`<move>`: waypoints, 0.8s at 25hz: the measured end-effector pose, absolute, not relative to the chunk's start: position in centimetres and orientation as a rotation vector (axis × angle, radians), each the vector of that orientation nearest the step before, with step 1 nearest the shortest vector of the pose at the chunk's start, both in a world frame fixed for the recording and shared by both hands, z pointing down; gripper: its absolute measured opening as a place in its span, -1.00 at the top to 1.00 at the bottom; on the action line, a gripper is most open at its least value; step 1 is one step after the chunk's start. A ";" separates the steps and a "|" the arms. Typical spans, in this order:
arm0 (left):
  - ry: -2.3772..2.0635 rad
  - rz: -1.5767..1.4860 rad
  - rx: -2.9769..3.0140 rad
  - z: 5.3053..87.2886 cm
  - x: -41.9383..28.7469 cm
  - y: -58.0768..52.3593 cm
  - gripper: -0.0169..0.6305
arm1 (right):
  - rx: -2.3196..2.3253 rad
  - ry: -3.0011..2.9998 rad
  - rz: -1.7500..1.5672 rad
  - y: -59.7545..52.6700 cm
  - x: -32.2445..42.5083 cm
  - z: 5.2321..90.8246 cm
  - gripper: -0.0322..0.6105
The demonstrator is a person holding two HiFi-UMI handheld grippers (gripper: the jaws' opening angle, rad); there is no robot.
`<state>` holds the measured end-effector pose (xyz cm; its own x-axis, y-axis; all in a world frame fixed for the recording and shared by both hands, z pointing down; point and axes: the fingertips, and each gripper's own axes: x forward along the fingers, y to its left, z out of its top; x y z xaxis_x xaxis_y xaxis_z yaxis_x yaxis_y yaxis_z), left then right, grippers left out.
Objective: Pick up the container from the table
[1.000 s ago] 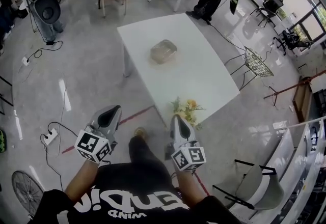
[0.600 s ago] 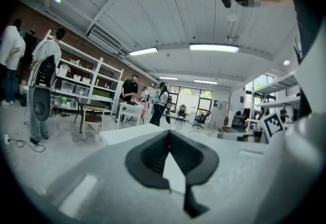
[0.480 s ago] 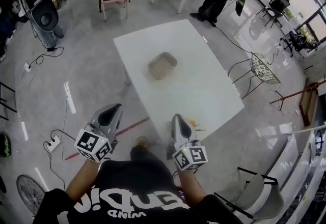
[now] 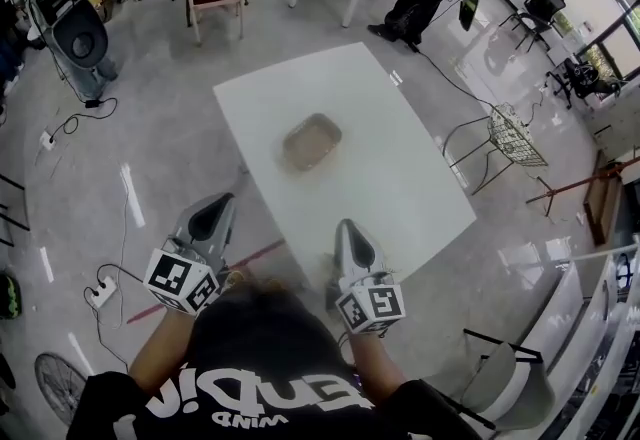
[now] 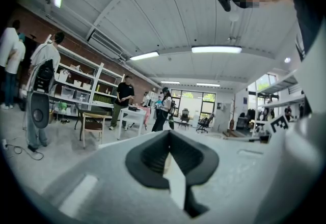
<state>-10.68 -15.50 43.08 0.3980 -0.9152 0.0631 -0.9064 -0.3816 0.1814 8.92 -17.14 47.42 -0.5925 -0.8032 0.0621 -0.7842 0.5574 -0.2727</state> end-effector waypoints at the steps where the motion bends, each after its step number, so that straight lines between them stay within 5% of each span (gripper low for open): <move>1: -1.619 -0.062 2.473 43.1 -11.0 -16.1 0.94 | -1.395 2.706 -0.422 -17.6 8.6 47.4 0.90; 20: -1.466 0.001 2.534 43.0 -12.4 -24.6 0.94 | -1.560 2.604 -0.468 -22.6 6.1 46.9 0.90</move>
<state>-12.43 -24.63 43.02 0.5043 -0.8569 0.1069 -0.8571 -0.4815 0.1834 6.08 -22.57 46.85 -0.4822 -0.8709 0.0950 -0.8495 0.4383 -0.2937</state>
